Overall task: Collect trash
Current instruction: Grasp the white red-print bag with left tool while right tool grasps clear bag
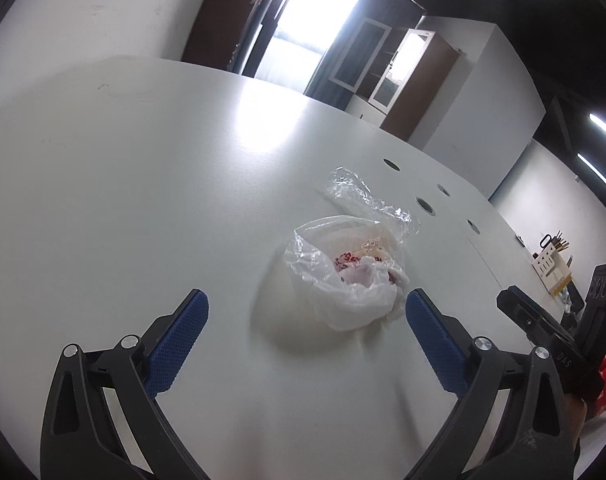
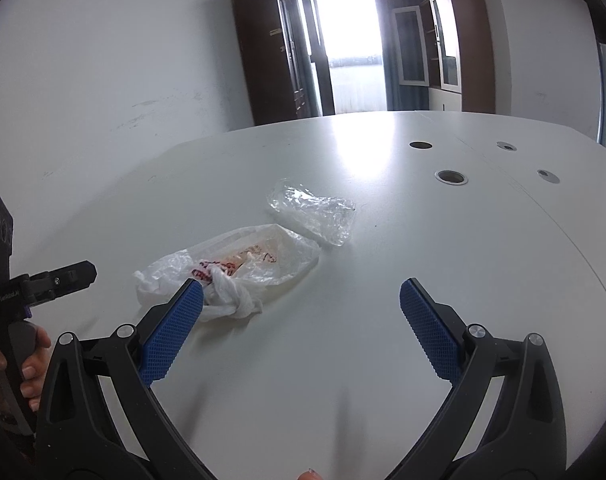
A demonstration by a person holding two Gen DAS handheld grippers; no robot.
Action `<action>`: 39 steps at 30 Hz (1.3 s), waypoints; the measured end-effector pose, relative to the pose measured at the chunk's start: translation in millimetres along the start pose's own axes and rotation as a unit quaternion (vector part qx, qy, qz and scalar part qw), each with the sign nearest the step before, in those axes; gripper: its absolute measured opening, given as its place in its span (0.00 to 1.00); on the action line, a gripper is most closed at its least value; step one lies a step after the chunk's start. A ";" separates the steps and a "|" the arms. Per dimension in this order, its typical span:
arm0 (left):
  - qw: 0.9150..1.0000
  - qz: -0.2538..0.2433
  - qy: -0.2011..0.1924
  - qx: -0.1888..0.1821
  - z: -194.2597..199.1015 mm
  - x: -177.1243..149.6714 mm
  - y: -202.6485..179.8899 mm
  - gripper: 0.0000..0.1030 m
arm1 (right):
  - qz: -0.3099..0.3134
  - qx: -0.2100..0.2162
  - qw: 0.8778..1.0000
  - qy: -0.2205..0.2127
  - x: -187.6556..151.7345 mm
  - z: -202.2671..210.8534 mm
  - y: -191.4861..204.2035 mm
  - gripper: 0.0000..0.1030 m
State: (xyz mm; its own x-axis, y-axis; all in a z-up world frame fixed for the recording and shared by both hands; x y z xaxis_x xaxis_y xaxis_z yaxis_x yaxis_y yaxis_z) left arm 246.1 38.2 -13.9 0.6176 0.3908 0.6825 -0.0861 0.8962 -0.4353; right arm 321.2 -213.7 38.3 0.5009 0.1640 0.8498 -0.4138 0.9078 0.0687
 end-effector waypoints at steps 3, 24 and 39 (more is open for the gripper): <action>1.000 -0.015 0.000 0.020 -17.6 13.9 -4.2 0.94 | 0.002 -0.009 1.000 0.007 12.5 -20.0 -7.4 0.91; 0.995 -0.041 0.080 -0.035 -87.6 39.5 0.4 0.93 | 0.009 -0.013 0.999 0.034 62.2 -150.8 -48.5 0.91; 0.988 -0.005 0.140 -0.071 -101.5 17.5 -6.4 0.75 | -0.006 0.048 0.993 0.107 55.6 -178.0 -51.7 0.75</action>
State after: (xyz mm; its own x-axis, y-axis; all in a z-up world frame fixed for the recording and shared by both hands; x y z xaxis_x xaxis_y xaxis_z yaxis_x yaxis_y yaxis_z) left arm 336.8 18.0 -58.7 0.8121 0.2908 0.5059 0.0185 0.8537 -0.5204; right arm 505.8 -182.8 -11.0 0.6527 0.2412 0.7182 -0.4721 0.8709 0.1366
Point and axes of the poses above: each gripper's, at about its wrist camera, not at the fingertips, and z roughly against the way its jaws point, y to its left, x to its top, the point moved 1 cm from there along -z, roughly the way its jaws point, and after that the axes turned 3 degrees about z, right-handed, at the moved point
